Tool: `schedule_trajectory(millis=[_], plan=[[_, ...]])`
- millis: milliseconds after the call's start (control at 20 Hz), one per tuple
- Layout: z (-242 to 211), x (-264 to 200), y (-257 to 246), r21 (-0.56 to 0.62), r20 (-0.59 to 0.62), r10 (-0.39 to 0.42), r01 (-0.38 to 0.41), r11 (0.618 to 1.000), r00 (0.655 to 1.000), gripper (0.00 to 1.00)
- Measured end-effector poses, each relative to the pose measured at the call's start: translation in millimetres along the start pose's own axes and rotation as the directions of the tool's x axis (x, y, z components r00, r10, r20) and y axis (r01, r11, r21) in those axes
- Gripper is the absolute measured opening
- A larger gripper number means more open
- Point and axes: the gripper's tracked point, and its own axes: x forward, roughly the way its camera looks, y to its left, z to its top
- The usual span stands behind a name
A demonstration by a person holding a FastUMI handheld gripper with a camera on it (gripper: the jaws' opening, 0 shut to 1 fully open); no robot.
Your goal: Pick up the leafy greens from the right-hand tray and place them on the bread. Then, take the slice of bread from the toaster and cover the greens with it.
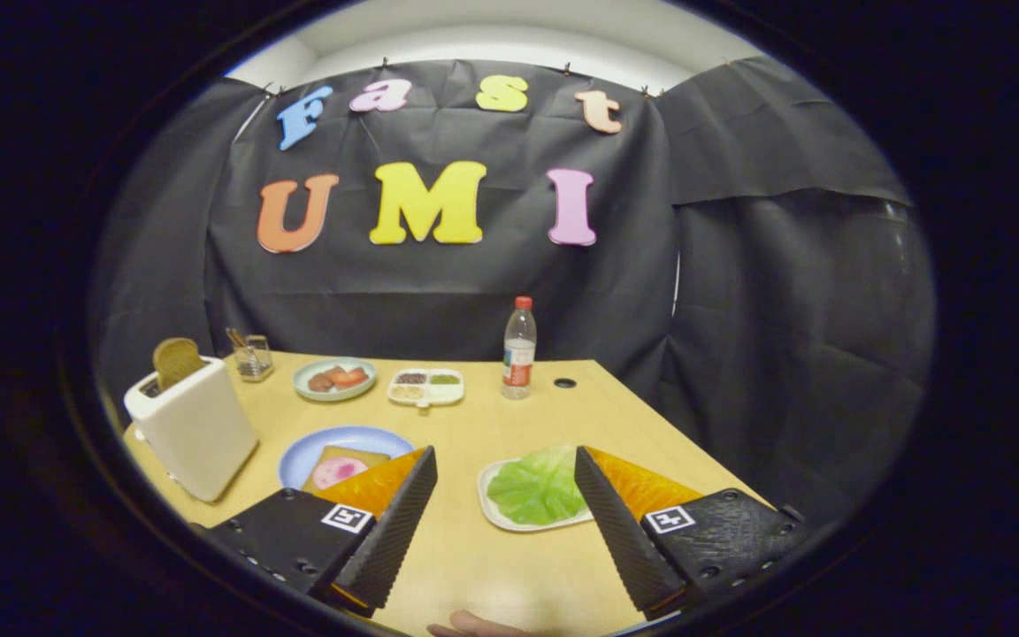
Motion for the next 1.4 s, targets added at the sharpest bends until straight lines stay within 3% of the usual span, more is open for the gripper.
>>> schedule_trajectory(millis=[300,700,850,1050,1100,1200,1400], plan=[[-61,85,-35,-0.012,-0.226,-0.019,0.017,1.0,0.974,0.96],[-110,116,-37,-0.017,-0.413,0.033,-0.044,0.999,0.91,0.91],[-115,115,-28,0.067,-0.439,0.096,-0.074,0.995,0.894,0.71],[-115,116,-29,0.077,-0.434,0.087,-0.059,0.995,0.897,0.45],[-113,117,-25,0.091,-0.421,0.115,-0.085,0.992,0.9,0.45],[-112,120,-21,0.125,-0.434,0.12,-0.072,0.989,0.893,0.03],[-105,114,-22,0.092,-0.427,0.083,-0.048,0.995,0.9,0.0]])
